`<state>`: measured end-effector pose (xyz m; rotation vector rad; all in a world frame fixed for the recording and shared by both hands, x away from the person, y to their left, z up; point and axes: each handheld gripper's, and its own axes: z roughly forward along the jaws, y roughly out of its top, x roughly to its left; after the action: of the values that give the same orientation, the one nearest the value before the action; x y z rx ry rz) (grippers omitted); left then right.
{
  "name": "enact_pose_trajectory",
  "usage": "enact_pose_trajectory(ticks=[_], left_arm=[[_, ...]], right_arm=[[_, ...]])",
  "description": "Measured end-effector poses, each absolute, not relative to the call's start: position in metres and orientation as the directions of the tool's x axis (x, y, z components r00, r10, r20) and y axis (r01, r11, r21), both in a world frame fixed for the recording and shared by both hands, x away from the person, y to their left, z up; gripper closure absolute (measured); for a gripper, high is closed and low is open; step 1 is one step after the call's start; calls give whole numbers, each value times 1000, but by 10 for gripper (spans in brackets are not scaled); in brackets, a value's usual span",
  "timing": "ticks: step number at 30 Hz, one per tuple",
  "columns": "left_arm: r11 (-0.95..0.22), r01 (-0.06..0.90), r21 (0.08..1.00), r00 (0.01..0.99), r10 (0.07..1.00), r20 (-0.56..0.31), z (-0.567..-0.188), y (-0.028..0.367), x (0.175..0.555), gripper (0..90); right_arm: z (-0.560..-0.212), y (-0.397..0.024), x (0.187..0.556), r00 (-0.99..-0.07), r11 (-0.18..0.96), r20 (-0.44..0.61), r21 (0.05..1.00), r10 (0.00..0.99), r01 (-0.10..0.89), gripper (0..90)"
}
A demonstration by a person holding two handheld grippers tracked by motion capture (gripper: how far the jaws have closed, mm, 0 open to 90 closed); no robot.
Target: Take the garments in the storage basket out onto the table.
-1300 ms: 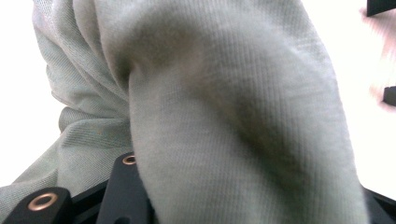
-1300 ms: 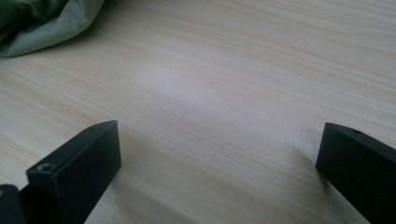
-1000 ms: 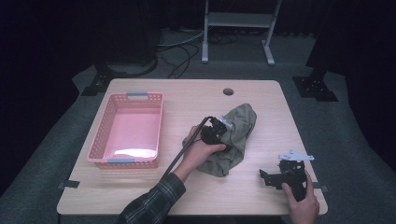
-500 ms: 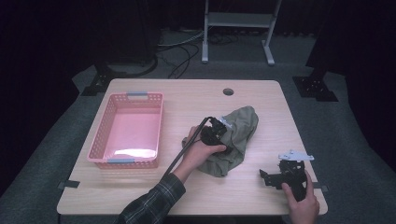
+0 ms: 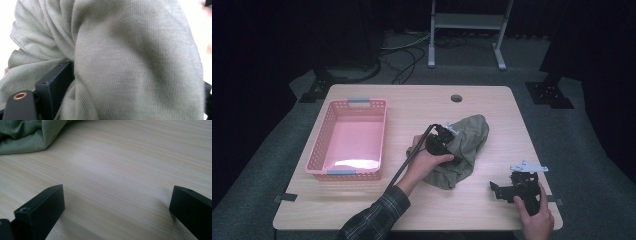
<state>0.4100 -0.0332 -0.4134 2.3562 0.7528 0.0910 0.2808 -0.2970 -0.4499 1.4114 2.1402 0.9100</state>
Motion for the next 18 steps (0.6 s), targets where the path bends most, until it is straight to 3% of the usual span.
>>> enact_pose_trajectory(ticks=[3,5,18], left_arm=[[-625,493,605,833,541,-120,-414,-34,409,98],[-623,492,608,837,532,-132,-413,-34,409,42],[-626,496,602,834,535,-132,-408,-32,407,38]], right_arm=[[-450,-297,281,-397,271,11,715,918,644,0],[-450,-297,281,-398,271,10,716,917,644,0],[-450,-297,281,-398,271,11,715,918,644,0]])
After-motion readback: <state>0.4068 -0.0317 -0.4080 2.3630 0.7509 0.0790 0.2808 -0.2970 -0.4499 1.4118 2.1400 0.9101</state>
